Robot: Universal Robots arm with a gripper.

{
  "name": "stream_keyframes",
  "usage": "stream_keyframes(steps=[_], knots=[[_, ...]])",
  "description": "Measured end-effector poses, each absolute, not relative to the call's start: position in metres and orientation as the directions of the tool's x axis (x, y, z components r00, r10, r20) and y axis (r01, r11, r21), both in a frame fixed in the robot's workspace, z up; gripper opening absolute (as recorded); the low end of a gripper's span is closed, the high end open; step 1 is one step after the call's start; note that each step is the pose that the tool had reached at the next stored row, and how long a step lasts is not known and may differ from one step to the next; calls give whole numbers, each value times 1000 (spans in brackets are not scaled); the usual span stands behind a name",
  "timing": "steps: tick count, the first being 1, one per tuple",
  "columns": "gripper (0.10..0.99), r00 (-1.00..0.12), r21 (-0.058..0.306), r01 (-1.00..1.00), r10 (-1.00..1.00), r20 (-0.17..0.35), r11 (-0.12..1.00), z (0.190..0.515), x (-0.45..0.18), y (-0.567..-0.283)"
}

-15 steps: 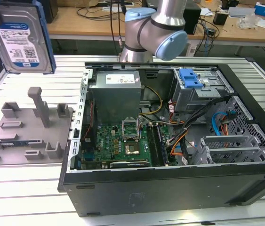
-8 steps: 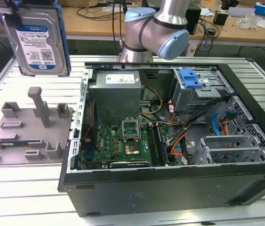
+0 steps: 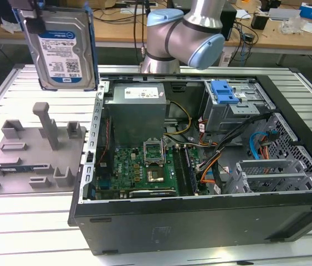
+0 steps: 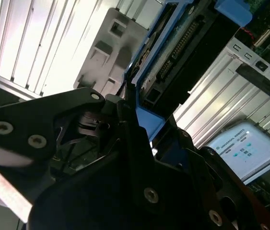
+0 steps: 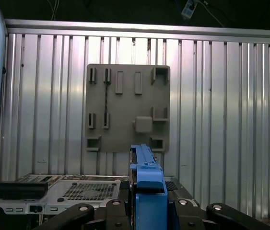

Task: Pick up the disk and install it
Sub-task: 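Pick up the disk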

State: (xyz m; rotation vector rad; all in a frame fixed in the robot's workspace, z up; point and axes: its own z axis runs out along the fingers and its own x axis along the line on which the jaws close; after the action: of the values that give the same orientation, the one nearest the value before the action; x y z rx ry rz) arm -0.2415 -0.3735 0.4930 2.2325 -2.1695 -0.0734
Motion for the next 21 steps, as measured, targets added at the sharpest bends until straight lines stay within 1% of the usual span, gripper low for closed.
stream_keyframes(steps=[5, 10, 21], knots=[[369, 37, 53, -998, -999, -14, -38, 493, -228, -376], [369, 38, 53, -998, -999, -11, -39, 493, -218, -386], [369, 38, 53, -998, -999, -2, -39, 492, -174, -421]])
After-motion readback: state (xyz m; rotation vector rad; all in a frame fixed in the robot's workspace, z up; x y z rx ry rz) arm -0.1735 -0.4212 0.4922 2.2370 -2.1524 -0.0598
